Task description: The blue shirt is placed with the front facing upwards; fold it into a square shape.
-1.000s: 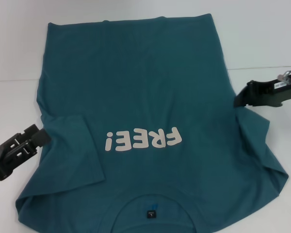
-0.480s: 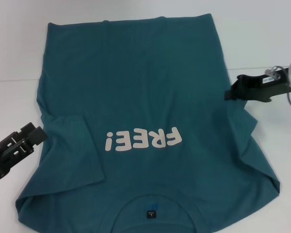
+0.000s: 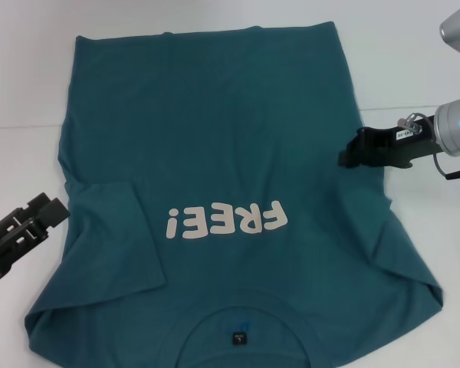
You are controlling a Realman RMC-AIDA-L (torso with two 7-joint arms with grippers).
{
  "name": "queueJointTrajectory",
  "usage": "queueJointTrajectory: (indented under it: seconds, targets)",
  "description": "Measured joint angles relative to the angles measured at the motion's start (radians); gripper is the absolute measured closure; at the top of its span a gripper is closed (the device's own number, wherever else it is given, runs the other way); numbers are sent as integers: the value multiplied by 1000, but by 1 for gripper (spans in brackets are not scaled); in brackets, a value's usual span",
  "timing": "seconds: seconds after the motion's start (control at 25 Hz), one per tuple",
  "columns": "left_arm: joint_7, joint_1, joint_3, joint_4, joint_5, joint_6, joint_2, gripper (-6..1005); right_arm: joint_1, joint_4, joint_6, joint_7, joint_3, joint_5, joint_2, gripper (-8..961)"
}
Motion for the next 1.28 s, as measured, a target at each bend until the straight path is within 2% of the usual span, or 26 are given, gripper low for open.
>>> queueJointTrajectory:
  seconds: [0.12,0.52,0.76,0.96,1.0,1.08,1.12,1.16,1.28]
  targets:
    - [5,0,-10,-10,0,0,4,237,-5,1,1,5,1,0,-7,841]
    - [6,0,-18,-10,0,0,5,237,-11,-5,-8,-44,10,12,-14,632]
    - [-6,1,-21,-10,0,1,11,237,-27,-7,-36,-69,11,15,-33,386]
    - [-48,1,-14,-10,6,2,30,236,-60,-13,-101,-193,25,74,-49,242]
    - [-60,1,-12,-10,8,1,35,236,-72,-24,-125,-260,30,107,-49,243]
    - [-86,1,-9,-9,10,2,44,236,-124,-89,-202,-466,38,214,-34,246]
    - [-102,1,-8,-8,10,6,48,236,-124,-89,-202,-466,38,214,-34,248]
    - [-113,1,-8,-7,10,10,52,236,-145,-119,-232,-538,38,249,-23,250]
    - [-157,1,-2,-4,11,34,64,237,-227,-239,-284,-706,39,372,25,254]
